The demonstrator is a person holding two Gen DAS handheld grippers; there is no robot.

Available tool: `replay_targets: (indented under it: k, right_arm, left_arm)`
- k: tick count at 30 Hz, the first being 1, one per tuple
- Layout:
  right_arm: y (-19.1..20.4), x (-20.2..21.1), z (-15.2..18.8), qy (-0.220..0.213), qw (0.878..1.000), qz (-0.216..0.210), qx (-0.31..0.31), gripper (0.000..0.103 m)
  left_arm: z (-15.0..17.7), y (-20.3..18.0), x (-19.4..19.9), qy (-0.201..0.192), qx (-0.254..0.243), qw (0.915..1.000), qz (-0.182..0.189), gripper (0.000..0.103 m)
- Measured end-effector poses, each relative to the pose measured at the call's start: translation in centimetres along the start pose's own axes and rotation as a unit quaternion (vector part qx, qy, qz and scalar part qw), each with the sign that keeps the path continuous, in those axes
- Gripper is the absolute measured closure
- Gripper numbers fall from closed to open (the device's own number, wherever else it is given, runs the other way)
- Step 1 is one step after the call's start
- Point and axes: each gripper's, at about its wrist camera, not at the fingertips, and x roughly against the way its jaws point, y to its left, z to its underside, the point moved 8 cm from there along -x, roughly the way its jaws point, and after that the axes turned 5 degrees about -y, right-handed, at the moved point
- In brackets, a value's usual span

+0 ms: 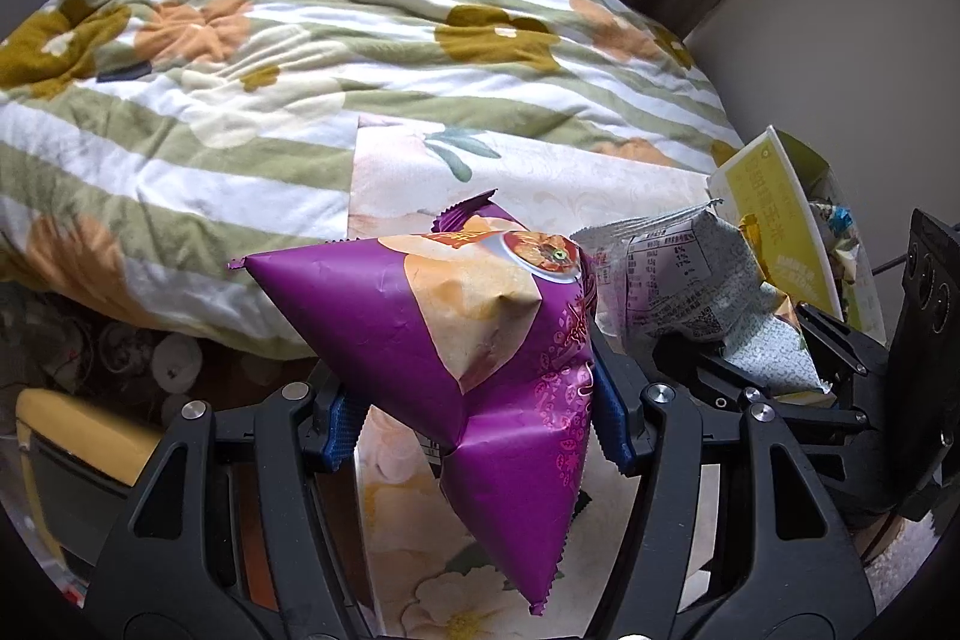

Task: Organize snacks
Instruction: 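Carry both bags into the yellow box and open both tools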

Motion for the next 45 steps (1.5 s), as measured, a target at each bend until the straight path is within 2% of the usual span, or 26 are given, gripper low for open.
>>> replay_targets:
  k: [4, 8, 17, 22, 27, 33, 36, 37, 39, 40, 45]
  right_arm:
    - [-0.1, 4.1, -1.3, -0.029, 0.999, -0.009, -0.018, 0.052]
    - [-1.4, 8.6, -2.5, -0.055, 0.998, 0.000, -0.031, 0.052]
    - [-10.3, 18.0, -2.4, -0.097, 0.991, 0.049, -0.079, 0.052]
    - [-16.2, 22.3, -0.9, -0.113, 0.984, 0.088, -0.105, 0.052]
    - [-22.1, 25.4, 1.1, -0.118, 0.976, 0.123, -0.139, 0.052]
    - [-27.6, 27.2, 3.1, -0.111, 0.969, 0.137, -0.173, 0.052]
    - [-29.5, 27.4, 4.0, -0.105, 0.969, 0.137, -0.178, 0.052]
    - [-30.0, 27.6, 4.4, -0.103, 0.969, 0.135, -0.179, 0.052]
    - [-31.0, 27.7, 5.0, -0.099, 0.970, 0.132, -0.179, 0.052]
    - [-31.4, 27.7, 5.2, -0.096, 0.970, 0.130, -0.179, 0.052]
    - [-32.7, 27.2, 6.2, -0.084, 0.975, 0.113, -0.173, 0.052]
  left_arm:
    - [-1.3, -2.5, 3.4, -0.028, -0.014, 0.9995, 0.000, 0.044]
    - [-2.3, -6.0, 6.1, -0.058, -0.022, 0.9981, 0.010, 0.044]
    - [-3.4, -18.7, 7.3, -0.091, -0.053, 0.9929, 0.054, 0.044]
    - [-3.1, -27.5, 5.7, -0.091, -0.086, 0.9882, 0.088, 0.044]
    - [-1.3, -35.4, 2.1, -0.064, -0.111, 0.9850, 0.116, 0.044]
    - [1.8, -41.6, -2.5, -0.019, -0.128, 0.9823, 0.135, 0.044]
    - [3.0, -43.8, -4.5, -0.009, -0.124, 0.9823, 0.140, 0.043]
    - [3.3, -44.2, -5.2, -0.010, -0.124, 0.9829, 0.136, 0.038]
    - [3.9, -44.8, -6.4, -0.010, -0.124, 0.9856, 0.114, 0.016]
    - [4.2, -44.6, -6.8, -0.012, -0.121, 0.9873, 0.102, 0.001]
    - [4.7, -42.5, -7.0, -0.016, -0.091, 0.9937, 0.063, 0.001]
